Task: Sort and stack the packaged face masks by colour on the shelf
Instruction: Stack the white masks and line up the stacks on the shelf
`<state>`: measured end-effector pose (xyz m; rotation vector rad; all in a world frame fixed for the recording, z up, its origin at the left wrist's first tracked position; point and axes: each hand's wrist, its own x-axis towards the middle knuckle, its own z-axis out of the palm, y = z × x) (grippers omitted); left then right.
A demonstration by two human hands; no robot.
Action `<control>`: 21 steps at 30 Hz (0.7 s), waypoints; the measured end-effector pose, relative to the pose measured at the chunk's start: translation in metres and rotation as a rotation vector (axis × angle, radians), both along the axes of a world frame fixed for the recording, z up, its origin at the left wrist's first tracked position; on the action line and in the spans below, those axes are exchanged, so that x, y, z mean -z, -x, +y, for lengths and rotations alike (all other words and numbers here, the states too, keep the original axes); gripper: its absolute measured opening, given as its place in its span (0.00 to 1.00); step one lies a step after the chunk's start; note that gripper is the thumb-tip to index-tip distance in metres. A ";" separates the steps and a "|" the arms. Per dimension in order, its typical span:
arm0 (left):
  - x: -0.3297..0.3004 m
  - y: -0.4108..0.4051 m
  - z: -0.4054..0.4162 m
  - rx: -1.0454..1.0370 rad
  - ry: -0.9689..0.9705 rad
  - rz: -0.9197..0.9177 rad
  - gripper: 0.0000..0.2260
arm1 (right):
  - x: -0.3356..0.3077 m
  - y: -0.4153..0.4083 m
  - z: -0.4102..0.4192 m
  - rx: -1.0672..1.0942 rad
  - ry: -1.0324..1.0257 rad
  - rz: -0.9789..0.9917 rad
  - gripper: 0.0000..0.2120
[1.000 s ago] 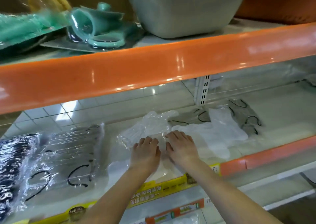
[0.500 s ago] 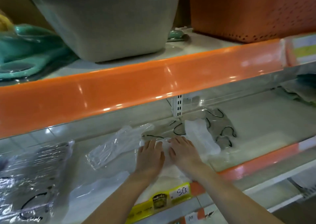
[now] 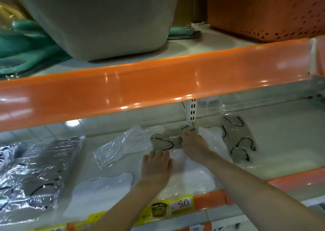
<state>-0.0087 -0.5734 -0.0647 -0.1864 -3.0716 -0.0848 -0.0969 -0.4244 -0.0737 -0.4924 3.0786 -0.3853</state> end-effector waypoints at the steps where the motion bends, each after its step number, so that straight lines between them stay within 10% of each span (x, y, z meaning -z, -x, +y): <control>1: -0.001 0.002 -0.001 -0.021 -0.025 0.002 0.14 | -0.001 0.003 0.000 0.006 -0.010 -0.032 0.13; 7: -0.004 0.029 -0.008 -0.222 -0.149 -0.108 0.22 | -0.010 0.010 -0.001 -0.044 -0.130 -0.153 0.36; 15: -0.014 0.056 -0.002 -0.410 -0.535 -0.102 0.12 | -0.006 0.003 -0.002 0.006 -0.085 -0.086 0.37; 21: -0.015 0.052 0.001 -0.504 -0.950 0.140 0.24 | -0.001 -0.006 -0.001 0.009 -0.019 -0.034 0.31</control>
